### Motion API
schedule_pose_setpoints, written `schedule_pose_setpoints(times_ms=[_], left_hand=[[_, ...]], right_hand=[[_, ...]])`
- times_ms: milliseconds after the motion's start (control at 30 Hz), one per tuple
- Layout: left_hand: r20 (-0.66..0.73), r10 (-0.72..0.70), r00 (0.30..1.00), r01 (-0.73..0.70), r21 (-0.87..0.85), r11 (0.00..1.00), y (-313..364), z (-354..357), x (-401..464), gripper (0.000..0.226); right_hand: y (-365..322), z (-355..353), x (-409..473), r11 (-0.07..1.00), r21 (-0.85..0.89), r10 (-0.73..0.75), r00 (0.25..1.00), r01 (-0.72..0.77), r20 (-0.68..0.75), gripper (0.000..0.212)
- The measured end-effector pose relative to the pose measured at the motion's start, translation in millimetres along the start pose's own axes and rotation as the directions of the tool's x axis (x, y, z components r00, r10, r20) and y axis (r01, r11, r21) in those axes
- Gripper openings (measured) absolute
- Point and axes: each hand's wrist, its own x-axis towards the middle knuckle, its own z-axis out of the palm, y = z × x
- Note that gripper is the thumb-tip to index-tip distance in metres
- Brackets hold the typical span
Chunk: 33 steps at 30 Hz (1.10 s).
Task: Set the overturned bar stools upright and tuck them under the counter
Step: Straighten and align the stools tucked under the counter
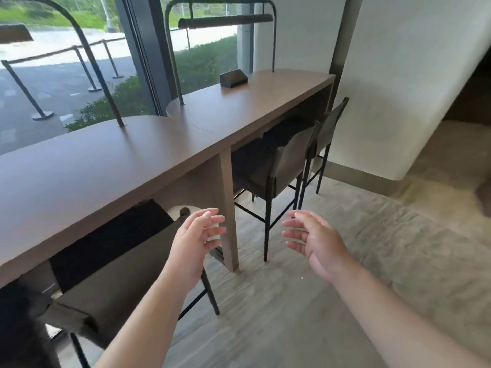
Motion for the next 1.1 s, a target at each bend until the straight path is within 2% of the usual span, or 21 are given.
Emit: schedule_pose_setpoints(times_ms=[333,467,567,800,1100], left_hand=[[0.103,-0.031,0.994,0.019,0.110,0.994,-23.2,224.4,64.7,0.018],[0.175,-0.031,0.984,0.014,0.098,0.995,-32.5,301.9,80.6,0.034],[0.193,-0.042,0.980,0.019,0.118,0.993,-40.7,346.1,93.6,0.026],[0.217,-0.043,0.975,0.018,0.115,0.993,-46.0,398.9,137.4,0.029],[0.145,-0.080,0.986,0.081,0.000,0.997,-57.8,428.2,255.9,0.037]], right_hand=[[-77.2,-194.5,62.8,0.987,0.152,-0.032,0.995,0.046,-0.095,0.018],[-102.4,-260.5,82.0,0.984,0.167,-0.040,0.991,0.061,-0.130,0.019],[-117.5,-296.9,94.8,0.983,0.168,-0.053,0.988,0.077,-0.143,0.019],[-142.4,-340.7,143.6,0.980,0.171,-0.071,0.986,0.097,-0.149,0.018],[-159.5,-334.0,257.8,0.996,0.073,-0.039,0.993,0.048,-0.114,0.018]])
